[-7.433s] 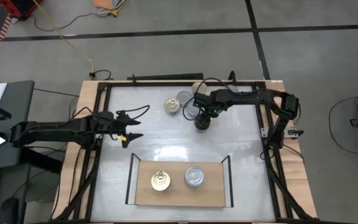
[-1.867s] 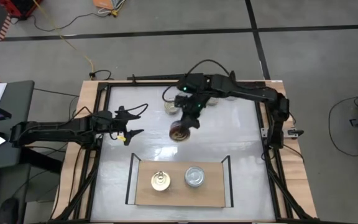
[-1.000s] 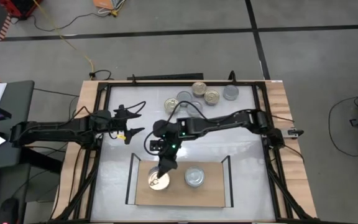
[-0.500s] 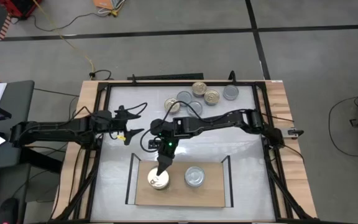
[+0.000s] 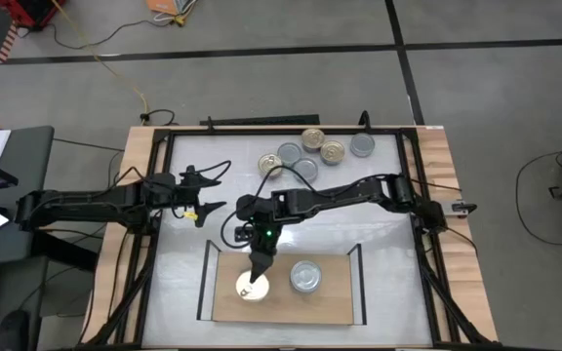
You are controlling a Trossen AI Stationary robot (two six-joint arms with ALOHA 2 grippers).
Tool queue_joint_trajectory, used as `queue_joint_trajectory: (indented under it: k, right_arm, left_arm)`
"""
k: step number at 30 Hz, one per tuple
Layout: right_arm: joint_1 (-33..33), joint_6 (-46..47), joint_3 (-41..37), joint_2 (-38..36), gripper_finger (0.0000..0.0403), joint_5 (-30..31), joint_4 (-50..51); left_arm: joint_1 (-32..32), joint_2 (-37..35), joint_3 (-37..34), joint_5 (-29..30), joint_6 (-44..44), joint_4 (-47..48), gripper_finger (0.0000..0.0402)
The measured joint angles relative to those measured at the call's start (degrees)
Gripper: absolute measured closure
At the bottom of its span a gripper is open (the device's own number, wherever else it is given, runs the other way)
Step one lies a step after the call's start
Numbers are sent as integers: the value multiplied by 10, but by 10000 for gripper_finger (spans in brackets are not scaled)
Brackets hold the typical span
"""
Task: Stack canned seafood by type on shelf
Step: Stack the blue tuna can on top of the blue tuna can on the shelf
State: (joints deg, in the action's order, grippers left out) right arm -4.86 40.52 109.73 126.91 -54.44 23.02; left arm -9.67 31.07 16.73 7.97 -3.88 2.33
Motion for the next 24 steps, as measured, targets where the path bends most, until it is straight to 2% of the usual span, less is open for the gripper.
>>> queue_joint_trajectory:
  k: [3, 24]
  right_arm:
    - [1, -4, 0, 0, 181, 18, 0]
    - [1, 15, 0, -1, 121, 19, 18]
  left_arm:
    - [0, 0, 0, 0, 0, 0, 84]
    - [0, 0, 0, 0, 0, 8, 84]
